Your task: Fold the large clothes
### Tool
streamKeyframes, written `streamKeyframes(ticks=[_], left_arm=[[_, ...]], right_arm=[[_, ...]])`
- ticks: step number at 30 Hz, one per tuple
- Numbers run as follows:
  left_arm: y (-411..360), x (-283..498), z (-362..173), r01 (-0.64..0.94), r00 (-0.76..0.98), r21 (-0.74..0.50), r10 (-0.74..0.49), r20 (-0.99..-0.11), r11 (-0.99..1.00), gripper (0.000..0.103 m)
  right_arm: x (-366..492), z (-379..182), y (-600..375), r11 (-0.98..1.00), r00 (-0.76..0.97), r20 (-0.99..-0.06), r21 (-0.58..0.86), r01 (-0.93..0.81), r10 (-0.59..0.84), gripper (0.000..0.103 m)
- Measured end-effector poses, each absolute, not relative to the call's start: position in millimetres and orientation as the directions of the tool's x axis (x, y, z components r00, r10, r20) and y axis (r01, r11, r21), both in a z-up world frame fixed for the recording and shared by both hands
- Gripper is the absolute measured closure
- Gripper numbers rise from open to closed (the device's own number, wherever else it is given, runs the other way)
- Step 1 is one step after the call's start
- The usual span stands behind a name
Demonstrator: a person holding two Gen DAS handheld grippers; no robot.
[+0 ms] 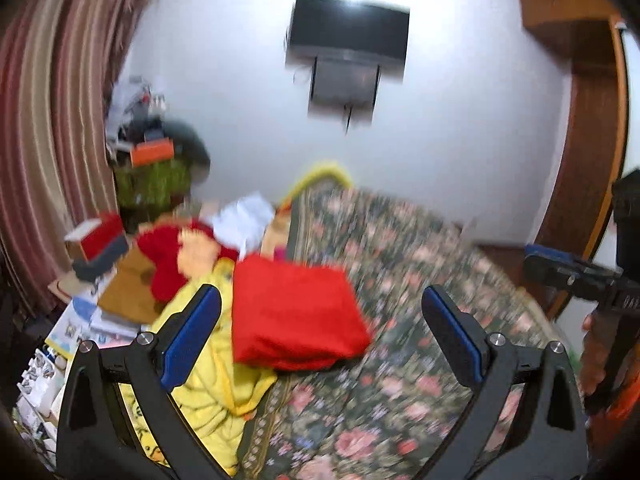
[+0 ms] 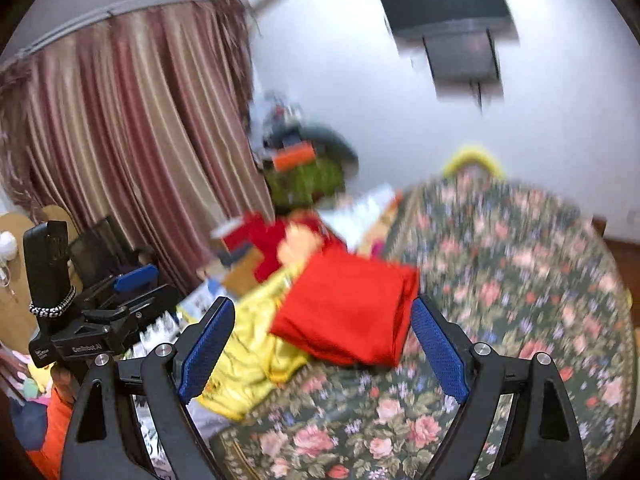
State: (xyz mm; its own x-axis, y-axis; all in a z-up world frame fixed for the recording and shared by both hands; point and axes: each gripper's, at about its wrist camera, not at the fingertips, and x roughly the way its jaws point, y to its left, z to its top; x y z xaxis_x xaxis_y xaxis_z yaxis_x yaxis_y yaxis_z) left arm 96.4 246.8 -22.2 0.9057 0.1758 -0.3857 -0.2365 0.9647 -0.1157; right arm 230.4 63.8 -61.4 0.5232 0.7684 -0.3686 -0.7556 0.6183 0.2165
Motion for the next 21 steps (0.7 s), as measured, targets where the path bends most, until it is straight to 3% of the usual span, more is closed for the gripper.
streamKeyframes(ticks=[7,13,21], left_arm=[[199.0,27.3,9.5,-0.28,0.947,-0.065,0.265,-0.181,0.958,0.001],[161.9,-12.4,12.0,-0.316,0.946,-0.012,0.315,-0.072,0.949,0.001],[145.9,-27.8,7.6,-0.311,0.949,-0.003,0.311,-0.05,0.95,0.001]], right_arm=[[141.2,-27.7,30.7,0.628,0.601,-0.193,0.144,-0.765,0.776,0.015],[99.7,-28.1,17.3,0.636,0.618,-0.15,0.136,-0.76,0.771,0.015],[72.2,-35.5,10.1,0.683,0.667,-0.157,0.09,-0.724,0.728,0.012]])
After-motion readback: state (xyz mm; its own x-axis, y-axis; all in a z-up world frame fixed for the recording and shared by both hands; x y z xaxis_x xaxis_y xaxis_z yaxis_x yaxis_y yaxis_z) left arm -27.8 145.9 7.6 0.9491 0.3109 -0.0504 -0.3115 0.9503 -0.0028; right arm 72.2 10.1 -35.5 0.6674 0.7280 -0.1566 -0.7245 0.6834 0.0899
